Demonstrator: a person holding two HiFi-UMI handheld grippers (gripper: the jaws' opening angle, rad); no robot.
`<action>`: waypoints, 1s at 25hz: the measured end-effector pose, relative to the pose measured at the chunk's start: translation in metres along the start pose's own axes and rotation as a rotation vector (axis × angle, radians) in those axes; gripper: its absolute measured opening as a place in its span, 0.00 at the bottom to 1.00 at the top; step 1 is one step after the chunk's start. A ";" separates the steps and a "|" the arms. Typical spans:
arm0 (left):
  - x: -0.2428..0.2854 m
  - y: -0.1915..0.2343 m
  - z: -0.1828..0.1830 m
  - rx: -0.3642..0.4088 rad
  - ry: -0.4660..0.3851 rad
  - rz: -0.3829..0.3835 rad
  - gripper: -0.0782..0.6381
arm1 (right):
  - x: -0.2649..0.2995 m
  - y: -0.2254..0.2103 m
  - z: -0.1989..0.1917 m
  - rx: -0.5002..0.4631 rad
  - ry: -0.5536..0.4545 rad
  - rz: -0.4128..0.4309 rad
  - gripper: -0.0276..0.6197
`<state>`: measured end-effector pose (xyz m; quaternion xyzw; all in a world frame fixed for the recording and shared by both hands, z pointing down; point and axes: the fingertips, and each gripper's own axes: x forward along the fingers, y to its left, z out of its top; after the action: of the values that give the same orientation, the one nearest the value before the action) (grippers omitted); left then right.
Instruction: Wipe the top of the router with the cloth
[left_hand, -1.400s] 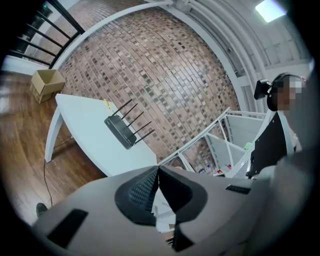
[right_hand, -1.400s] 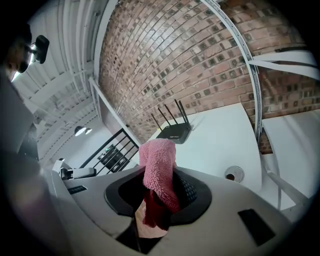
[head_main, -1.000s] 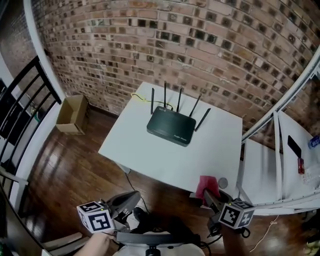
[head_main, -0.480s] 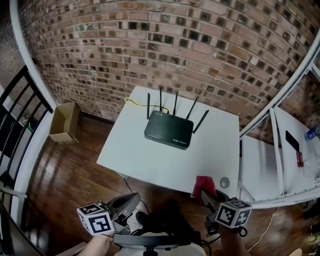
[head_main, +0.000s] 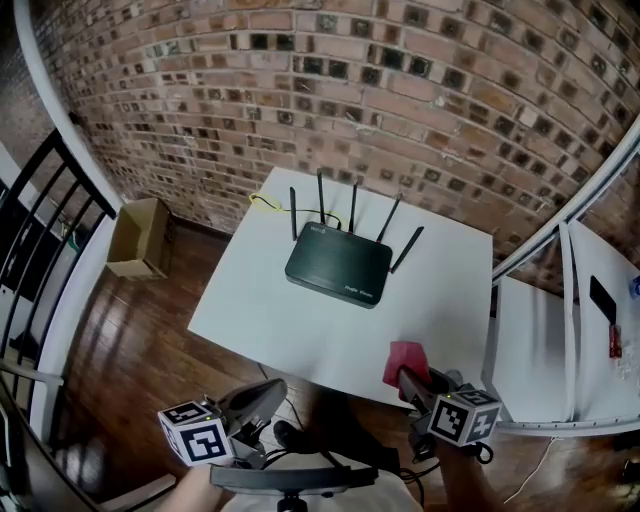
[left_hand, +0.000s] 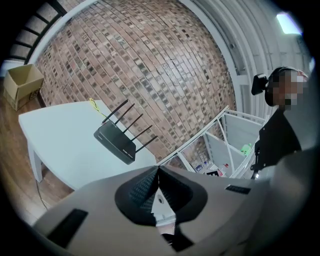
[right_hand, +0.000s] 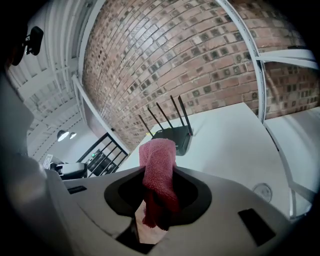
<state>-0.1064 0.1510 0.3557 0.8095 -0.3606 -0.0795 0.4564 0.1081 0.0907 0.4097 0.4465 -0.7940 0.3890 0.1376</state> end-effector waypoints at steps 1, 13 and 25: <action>0.010 0.002 0.002 0.000 -0.001 0.005 0.11 | 0.006 -0.006 0.005 -0.006 0.006 0.007 0.25; 0.119 0.015 0.020 -0.015 0.016 0.060 0.11 | 0.062 -0.092 0.064 -0.015 0.065 0.055 0.25; 0.175 0.038 0.029 -0.004 0.018 0.149 0.11 | 0.109 -0.148 0.087 -0.021 0.127 0.107 0.25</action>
<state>-0.0119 0.0042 0.4039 0.7801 -0.4156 -0.0390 0.4660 0.1786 -0.0836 0.4870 0.3764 -0.8104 0.4150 0.1711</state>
